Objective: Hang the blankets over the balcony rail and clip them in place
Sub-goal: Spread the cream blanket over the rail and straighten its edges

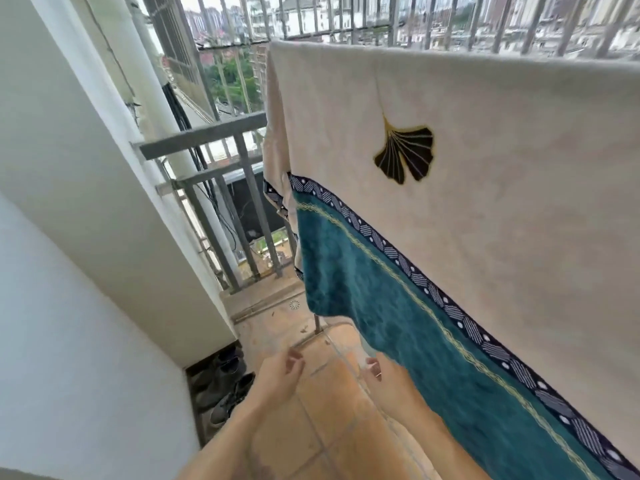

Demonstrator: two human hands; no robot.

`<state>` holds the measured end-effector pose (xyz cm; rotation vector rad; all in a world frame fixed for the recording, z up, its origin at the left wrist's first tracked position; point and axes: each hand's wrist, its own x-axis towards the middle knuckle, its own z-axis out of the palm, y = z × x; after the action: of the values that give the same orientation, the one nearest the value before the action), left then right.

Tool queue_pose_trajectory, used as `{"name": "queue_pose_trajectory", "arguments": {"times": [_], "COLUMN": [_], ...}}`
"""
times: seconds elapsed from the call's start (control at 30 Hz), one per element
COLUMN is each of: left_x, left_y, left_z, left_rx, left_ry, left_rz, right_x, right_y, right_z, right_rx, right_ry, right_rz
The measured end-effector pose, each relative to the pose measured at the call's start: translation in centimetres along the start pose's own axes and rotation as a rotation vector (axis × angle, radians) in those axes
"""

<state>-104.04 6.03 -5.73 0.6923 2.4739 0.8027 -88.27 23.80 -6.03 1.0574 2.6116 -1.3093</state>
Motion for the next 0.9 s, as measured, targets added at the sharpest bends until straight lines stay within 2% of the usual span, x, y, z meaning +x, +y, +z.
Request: {"name": "queue_pose_trajectory", "arguments": {"times": [0.3, 0.4, 0.57, 0.7, 0.9], "left_x": [16.5, 22.9, 34.4, 40.8, 46.7], "left_y": [3.0, 3.7, 6.0, 7.9, 7.6], "left_z": [-6.6, -8.7, -12.5, -14.6, -15.0], "left_rx": [-0.044, -0.016, -0.025, -0.026, 0.137], "left_ry": [0.028, 0.002, 0.075, 0.119, 0.133], "left_rz": [0.029, 0.063, 0.150, 0.264, 0.524], "right_x": [13.0, 16.6, 22.0, 25.0, 30.8], "right_y": [-7.4, -9.0, -13.4, -18.2, -26.3], "right_z": [-1.0, -0.8, -1.3, -1.7, -3.5], "right_rx": [0.050, 0.068, 0.119, 0.104, -0.058], "right_ry": [0.064, 0.119, 0.270, 0.344, 0.438], "right_rz": [0.001, 0.032, 0.087, 0.134, 0.160]}}
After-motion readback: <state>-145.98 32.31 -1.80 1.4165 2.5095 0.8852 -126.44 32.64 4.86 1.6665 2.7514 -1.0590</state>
